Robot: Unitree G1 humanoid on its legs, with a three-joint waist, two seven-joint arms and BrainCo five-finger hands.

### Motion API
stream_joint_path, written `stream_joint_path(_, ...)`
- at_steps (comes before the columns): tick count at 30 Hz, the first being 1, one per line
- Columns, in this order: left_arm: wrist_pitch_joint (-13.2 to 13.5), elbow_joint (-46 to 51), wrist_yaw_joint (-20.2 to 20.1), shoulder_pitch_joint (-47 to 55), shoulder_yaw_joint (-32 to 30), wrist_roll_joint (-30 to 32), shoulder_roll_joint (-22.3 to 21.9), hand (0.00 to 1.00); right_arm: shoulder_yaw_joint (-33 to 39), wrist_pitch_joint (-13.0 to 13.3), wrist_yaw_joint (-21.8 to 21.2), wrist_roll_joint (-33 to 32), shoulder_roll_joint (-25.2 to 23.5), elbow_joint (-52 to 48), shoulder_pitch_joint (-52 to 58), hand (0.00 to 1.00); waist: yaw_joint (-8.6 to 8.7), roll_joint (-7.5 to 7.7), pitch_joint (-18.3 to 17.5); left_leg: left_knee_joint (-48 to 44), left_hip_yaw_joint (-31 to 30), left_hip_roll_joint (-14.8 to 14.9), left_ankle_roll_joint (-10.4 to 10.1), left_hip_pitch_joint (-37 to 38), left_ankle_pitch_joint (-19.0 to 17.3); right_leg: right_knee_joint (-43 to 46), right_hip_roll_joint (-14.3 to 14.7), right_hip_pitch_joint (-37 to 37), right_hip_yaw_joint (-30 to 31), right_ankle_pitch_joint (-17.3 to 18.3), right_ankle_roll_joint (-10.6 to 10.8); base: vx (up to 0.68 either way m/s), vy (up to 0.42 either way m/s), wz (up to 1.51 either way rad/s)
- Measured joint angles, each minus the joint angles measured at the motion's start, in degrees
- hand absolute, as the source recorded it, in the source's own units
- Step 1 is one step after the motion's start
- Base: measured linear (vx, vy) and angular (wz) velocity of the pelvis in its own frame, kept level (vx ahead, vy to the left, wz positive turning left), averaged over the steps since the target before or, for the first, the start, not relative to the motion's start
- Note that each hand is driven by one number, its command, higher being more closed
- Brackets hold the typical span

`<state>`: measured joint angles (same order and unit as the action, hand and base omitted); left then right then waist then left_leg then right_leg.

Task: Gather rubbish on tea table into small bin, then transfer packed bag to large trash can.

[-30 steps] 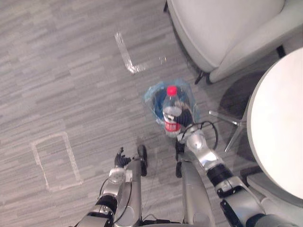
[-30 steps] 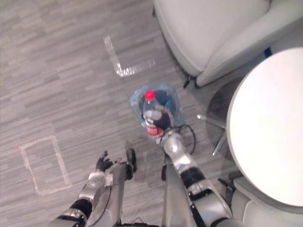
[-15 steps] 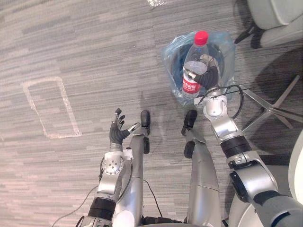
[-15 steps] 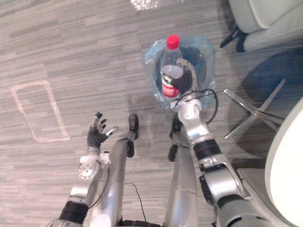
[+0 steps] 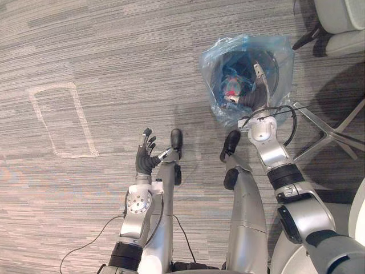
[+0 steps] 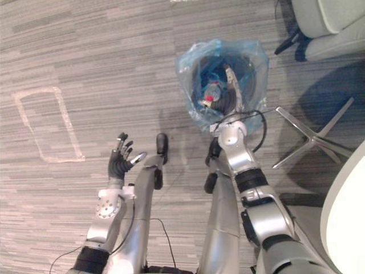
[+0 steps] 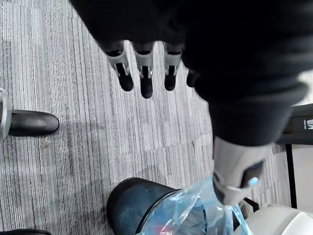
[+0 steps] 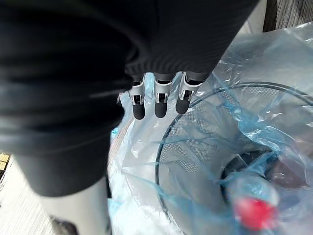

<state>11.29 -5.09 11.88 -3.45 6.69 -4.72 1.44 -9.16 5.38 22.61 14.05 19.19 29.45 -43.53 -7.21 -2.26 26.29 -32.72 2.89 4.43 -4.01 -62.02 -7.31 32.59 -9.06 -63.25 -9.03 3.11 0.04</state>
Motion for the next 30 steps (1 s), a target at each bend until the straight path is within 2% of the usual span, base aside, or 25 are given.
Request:
stream_joint_path(4,-0.24,-0.34,0.00,-0.58,-0.09,0.09,-0.10,0.00,-0.66,-0.28,1.00,5.38,-1.46,-3.86,3.69,0.00,0.59,0.18,-0.50,0.04,0.16,0.15,0.04,-0.06,-0.03,-0.43,0.11,0.01,0.01,-0.07,0.01,0.01,0.006,-0.03)
stream_joint_path(7,-0.79,-6.99,0.77,-7.07,-0.73,0.41,-0.60,0.00,-3.39,-0.48,0.96,10.52,-3.03,-4.90,5.78,0.00,0.91,0.28,-1.16,0.00,0.52,0.62,0.03,-0.02,-0.01,-1.24,0.55,0.34,0.01,-0.50,0.00,0.02,0.011,-0.09)
stream_joint_path(12,-1.81,-9.21,1.94,-11.58,-0.63,2.06,-0.92,0.00,-5.99,-1.49,0.19,17.39,-6.23,-4.53,8.38,0.00,1.93,1.35,-2.25,0.16,1.08,1.57,0.02,0.51,0.02,-2.95,1.42,1.29,0.04,-1.30,-0.14,0.03,0.007,-0.09)
stream_joint_path(15,-2.05,-12.49,2.92,-11.88,-1.11,2.32,-1.10,0.00,-7.57,-2.09,-1.06,21.39,-7.35,2.00,7.80,0.00,2.17,2.08,-3.79,0.96,1.21,1.77,-0.20,1.03,0.26,-3.52,1.66,1.52,0.11,-1.49,-0.34,0.01,0.001,-0.01)
stream_joint_path(23,-1.99,-22.43,4.56,-18.00,-3.45,0.85,-0.07,0.00,-11.91,-4.49,-2.24,24.20,-8.01,18.86,2.29,0.00,2.21,2.13,-3.87,6.01,0.48,1.87,-0.93,1.52,2.66,-6.97,1.98,2.12,-1.57,-2.81,-0.75,0.02,-0.004,0.07)
stream_joint_path(30,-1.54,-26.74,6.28,-22.78,-3.57,-2.13,-0.03,0.00,-11.13,-7.11,-1.63,24.17,-8.12,26.51,-5.17,0.00,2.12,2.16,-3.92,6.74,-0.39,1.23,-1.36,-3.76,4.94,-5.63,1.21,-3.46,-2.62,-2.62,-1.00,0.01,-0.007,0.13)
